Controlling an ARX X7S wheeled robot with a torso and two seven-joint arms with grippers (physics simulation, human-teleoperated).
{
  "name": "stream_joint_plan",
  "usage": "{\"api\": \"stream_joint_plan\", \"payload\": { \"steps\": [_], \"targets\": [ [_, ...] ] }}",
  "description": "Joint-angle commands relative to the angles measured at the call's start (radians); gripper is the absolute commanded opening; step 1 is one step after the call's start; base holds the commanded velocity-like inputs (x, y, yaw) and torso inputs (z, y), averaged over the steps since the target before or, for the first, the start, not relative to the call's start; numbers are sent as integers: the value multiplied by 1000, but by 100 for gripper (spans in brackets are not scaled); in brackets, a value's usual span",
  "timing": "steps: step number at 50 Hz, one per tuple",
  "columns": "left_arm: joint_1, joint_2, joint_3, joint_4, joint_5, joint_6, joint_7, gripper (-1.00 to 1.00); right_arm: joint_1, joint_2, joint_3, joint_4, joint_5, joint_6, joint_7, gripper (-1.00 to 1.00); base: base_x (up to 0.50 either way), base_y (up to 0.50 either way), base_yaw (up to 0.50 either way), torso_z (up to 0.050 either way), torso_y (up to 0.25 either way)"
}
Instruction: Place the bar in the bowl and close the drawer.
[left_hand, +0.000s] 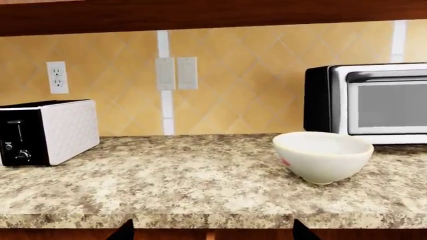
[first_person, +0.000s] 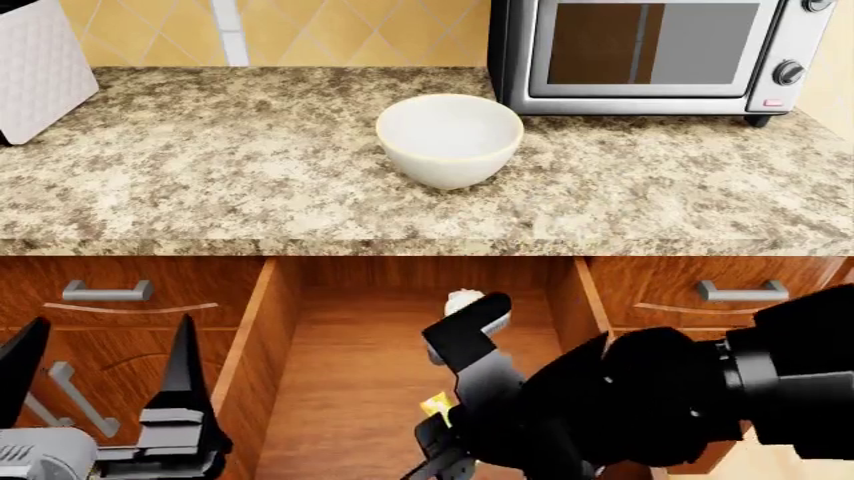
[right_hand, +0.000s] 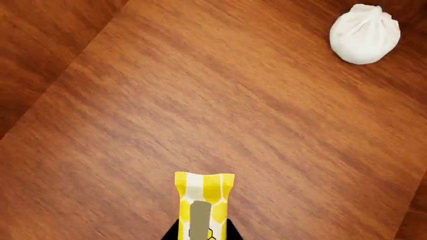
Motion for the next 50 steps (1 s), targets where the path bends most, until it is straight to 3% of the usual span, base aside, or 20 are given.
{"api": "stream_joint_plan", "payload": {
  "steps": [1,6,11,19,35,50],
  "targets": [
    [-184,-45,-118,31,-299,-102,128,100,196,108,82,-139,21,27,39,-100,0,0,0,0,0],
    [-345,-61,-219,49,-541,-196,192,100,315,151,128,-143,80,76,24,-100,0,0,0,0,0],
    [-541,-25,-335,8,-796,-345,221,100,429,168,170,-121,137,132,13,-100,0,0,0,0,0],
    [-824,163,-393,-214,-1017,-624,238,100,546,136,224,36,162,203,-60,-100,0,0,0,0,0],
    [-1131,487,-330,-707,-994,-862,319,100,608,-76,228,561,56,272,-208,-100,0,0,0,0,0],
    [-1159,596,-281,-944,-868,-864,380,100,538,-229,208,920,-67,168,-315,-100,0,0,0,0,-11]
  ]
}}
